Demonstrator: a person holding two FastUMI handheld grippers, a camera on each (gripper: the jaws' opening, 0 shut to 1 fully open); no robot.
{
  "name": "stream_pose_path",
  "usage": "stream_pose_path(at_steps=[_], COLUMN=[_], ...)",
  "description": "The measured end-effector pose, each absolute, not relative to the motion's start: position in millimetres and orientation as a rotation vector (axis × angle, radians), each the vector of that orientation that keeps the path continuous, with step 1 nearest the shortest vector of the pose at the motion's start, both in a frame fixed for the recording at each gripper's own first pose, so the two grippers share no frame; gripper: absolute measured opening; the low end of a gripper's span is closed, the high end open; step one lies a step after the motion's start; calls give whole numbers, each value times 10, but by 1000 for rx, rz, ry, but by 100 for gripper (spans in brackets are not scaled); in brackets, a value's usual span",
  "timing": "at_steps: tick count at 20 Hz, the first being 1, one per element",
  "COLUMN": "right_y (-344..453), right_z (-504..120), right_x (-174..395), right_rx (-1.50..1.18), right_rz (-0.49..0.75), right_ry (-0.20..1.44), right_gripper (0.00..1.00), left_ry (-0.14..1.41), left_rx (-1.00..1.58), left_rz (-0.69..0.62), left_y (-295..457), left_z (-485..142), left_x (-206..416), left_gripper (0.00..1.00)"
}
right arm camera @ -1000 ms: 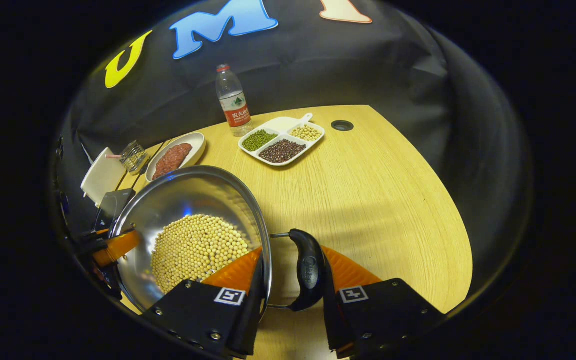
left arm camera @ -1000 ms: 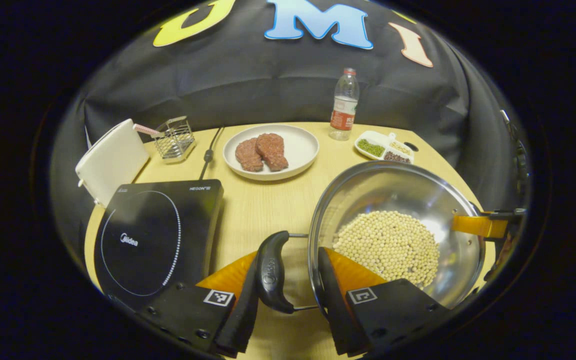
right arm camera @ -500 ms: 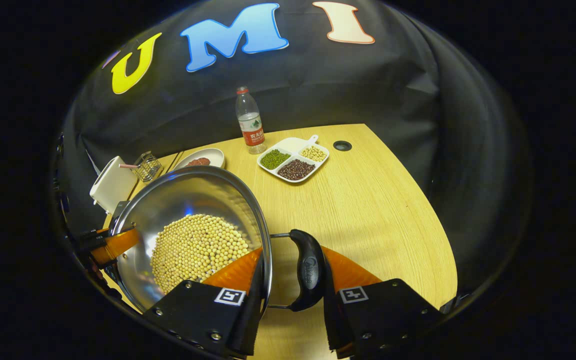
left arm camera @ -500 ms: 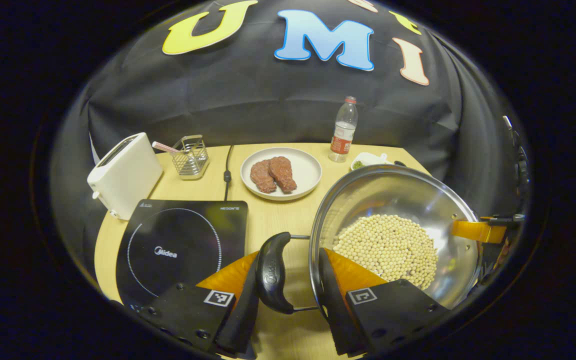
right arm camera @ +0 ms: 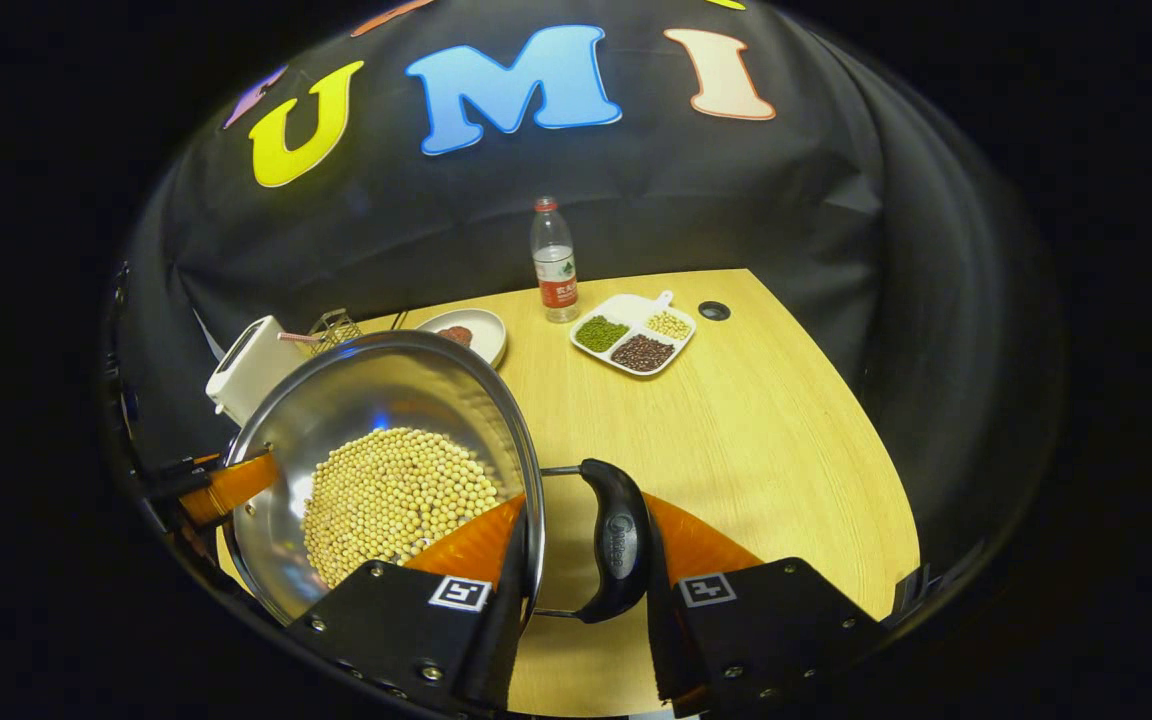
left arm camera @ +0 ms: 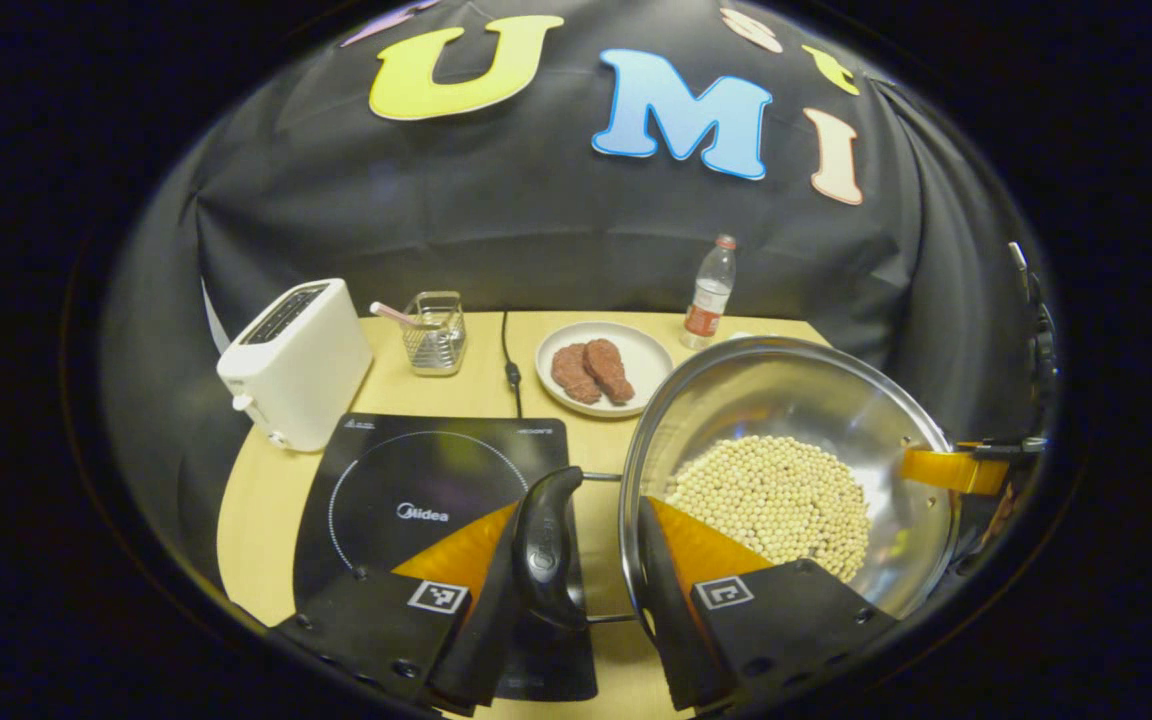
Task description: First push the handle of the pot to place it horizontally, then grasp the pot with both hands and set it on the induction cooktop.
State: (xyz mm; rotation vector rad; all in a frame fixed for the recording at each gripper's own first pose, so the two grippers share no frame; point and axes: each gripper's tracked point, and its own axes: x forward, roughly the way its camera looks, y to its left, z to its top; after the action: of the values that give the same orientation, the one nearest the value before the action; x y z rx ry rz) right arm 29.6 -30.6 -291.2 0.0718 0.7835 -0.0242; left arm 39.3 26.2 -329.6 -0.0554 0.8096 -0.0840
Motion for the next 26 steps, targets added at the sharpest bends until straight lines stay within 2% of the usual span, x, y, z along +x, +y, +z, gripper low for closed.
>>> stream_pose_path(at_steps=[2, 3, 5, 6, 7, 17, 18, 21, 22, 24, 26], right_y=[-147, -70, 94, 180, 265, 1033, 1099, 1282, 1341, 1453, 1554], right_z=[-2924, -2930, -2961, -2976, -2987, -3157, -3161, -3191, -3209, -3222, -3256], right_x=[289, 294, 294, 304, 321, 554, 572, 644, 665, 699, 725], right_rx=[68, 67, 66, 70, 73, 57, 54, 49, 49, 48, 47], right_rz=[-18, -16, -10, -5, 0, 50, 55, 71, 75, 81, 84], right_ry=[786, 789, 796, 799, 802, 824, 826, 833, 836, 841, 844], right_gripper=[54, 54, 54, 54, 54, 54, 54, 54, 54, 54, 54], left_ry=[808, 813, 824, 824, 826, 838, 837, 838, 839, 840, 844], left_rx=[-57, -59, -63, -61, -58, -75, -77, -78, -78, -78, -84], left_rz=[-80, -77, -69, -65, -61, 4, 10, 28, 31, 38, 44], left_y=[429, 515, 708, 806, 901, 1747, 1819, 2022, 2092, 2207, 2317], left_z=[-3306, -3317, -3309, -3303, -3311, -3419, -3418, -3434, -3439, -3451, -3481], left_x=[367, 357, 339, 346, 344, 402, 416, 415, 429, 446, 468], left_gripper=[68, 65, 65, 68, 65, 65, 68, 65, 68, 68, 65])
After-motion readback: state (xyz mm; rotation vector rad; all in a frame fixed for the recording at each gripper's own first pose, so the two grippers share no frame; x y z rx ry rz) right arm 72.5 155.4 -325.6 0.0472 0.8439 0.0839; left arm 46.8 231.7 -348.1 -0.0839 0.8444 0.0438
